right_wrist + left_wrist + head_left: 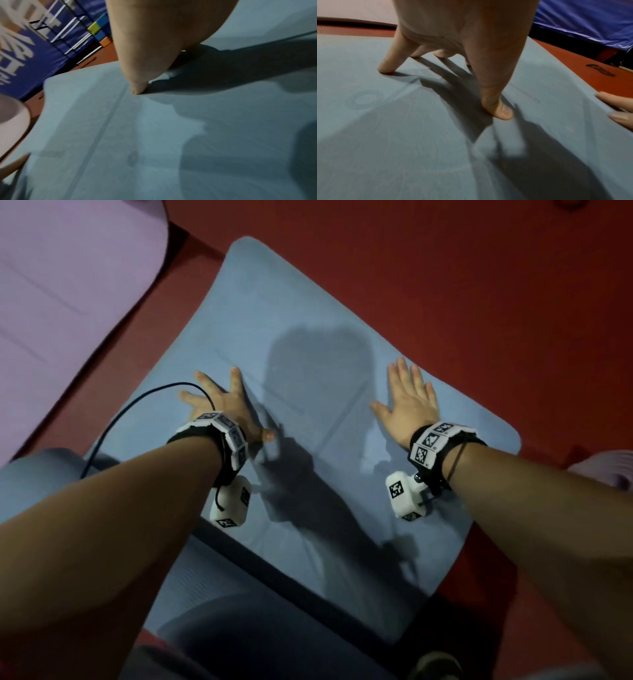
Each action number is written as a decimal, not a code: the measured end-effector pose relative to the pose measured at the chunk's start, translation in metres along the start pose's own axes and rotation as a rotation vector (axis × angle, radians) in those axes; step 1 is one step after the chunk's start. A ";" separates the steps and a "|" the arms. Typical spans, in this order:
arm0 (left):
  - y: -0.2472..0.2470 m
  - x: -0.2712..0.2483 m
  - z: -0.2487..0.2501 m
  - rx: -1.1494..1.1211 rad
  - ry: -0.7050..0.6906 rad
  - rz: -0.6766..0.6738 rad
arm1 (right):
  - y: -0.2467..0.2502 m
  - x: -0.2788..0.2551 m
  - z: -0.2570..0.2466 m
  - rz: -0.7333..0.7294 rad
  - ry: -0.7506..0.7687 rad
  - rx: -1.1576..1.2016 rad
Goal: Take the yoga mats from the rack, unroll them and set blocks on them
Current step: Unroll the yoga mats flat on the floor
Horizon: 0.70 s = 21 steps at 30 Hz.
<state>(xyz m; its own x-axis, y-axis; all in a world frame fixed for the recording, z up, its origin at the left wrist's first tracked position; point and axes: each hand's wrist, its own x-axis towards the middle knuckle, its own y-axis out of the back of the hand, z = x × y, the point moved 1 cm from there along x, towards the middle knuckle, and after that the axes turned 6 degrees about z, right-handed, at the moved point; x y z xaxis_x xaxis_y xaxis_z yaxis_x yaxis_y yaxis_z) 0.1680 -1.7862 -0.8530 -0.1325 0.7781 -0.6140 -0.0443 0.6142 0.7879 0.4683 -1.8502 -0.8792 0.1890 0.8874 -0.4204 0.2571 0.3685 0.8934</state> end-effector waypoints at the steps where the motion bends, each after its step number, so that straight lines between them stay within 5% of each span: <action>1: 0.000 0.000 0.000 0.007 -0.003 0.005 | -0.003 -0.011 0.008 -0.004 -0.063 0.007; 5: -0.004 0.003 0.000 0.001 -0.007 0.021 | -0.014 -0.033 0.022 -0.007 -0.222 0.042; 14: -0.004 0.005 -0.003 0.013 -0.042 0.020 | -0.019 -0.029 0.022 0.028 -0.228 0.023; 21: 0.001 -0.002 -0.006 0.117 -0.099 0.043 | -0.003 -0.053 -0.032 -0.160 -0.232 0.058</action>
<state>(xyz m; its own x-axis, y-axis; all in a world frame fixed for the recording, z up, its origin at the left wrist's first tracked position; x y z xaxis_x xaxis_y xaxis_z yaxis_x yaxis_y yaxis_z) 0.1620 -1.7879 -0.8511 -0.0331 0.8098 -0.5858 0.0754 0.5865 0.8064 0.4277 -1.8891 -0.8545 0.3515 0.7301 -0.5860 0.3536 0.4760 0.8052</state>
